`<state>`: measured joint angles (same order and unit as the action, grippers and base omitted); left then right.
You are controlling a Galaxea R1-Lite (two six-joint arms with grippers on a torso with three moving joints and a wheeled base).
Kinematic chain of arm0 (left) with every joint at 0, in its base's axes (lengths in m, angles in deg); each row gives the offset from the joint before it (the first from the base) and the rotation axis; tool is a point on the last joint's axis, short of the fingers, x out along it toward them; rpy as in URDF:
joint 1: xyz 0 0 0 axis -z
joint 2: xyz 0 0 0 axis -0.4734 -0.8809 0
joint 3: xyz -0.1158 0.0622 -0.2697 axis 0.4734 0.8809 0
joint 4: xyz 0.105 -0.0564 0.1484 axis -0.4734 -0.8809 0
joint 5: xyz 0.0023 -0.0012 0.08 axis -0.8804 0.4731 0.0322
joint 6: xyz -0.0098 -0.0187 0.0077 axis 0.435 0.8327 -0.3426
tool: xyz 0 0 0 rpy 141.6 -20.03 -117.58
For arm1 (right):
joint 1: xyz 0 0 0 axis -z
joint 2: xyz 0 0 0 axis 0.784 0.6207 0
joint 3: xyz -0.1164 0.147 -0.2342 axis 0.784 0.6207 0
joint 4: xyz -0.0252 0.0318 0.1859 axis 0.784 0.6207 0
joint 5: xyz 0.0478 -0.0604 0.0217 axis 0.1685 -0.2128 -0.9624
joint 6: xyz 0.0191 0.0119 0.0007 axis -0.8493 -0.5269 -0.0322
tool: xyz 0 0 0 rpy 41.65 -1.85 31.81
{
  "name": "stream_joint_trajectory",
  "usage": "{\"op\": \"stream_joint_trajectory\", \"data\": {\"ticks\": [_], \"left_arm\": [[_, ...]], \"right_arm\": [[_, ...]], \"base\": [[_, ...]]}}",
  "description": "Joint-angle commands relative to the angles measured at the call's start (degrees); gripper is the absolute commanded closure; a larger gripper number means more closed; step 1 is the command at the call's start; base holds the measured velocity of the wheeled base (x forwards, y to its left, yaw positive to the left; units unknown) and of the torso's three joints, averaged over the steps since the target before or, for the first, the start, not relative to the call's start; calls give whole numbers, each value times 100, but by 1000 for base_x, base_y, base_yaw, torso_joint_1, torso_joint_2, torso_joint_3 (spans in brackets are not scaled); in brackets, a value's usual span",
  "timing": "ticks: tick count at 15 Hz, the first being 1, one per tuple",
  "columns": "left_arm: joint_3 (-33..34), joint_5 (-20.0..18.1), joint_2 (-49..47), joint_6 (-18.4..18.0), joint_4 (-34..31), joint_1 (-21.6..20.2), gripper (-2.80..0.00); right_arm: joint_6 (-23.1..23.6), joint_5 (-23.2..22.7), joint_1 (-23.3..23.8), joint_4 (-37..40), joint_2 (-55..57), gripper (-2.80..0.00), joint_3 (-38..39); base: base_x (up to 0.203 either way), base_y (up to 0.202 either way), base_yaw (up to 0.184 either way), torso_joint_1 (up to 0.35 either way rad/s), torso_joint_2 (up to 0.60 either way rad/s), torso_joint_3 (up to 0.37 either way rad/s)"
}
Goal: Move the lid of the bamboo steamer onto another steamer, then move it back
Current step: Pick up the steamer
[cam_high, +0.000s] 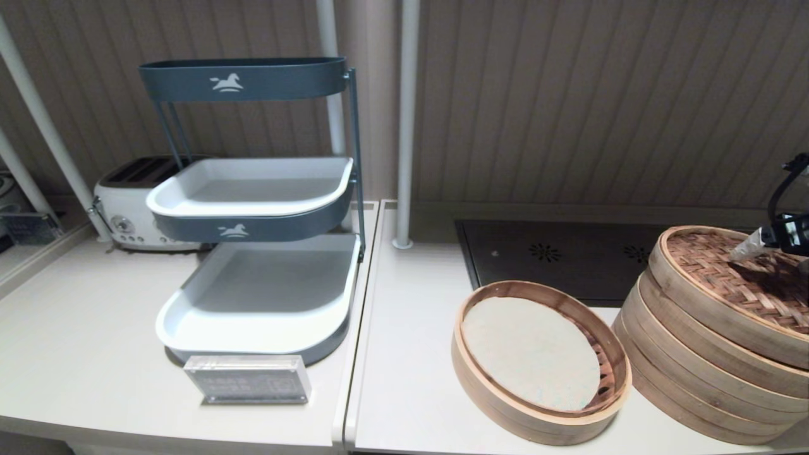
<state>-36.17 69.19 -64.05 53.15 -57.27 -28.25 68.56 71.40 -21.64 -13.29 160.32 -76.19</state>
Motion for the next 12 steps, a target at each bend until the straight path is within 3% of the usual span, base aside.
{"op": "stream_joint_trajectory", "data": {"ticks": [1, 12], "left_arm": [[158, -7, 11, -2, 5, 0, 0], [158, -2, 11, -2, 5, 0, 0]], "right_arm": [[-2, -9, -2, 28, 5, 0, 4], [-2, -130, 33, 10, 42, 0, 230]], "base": [[0, 0, 0, 0, 0, 0], [0, 0, 0, 0, 0, 0]]}}
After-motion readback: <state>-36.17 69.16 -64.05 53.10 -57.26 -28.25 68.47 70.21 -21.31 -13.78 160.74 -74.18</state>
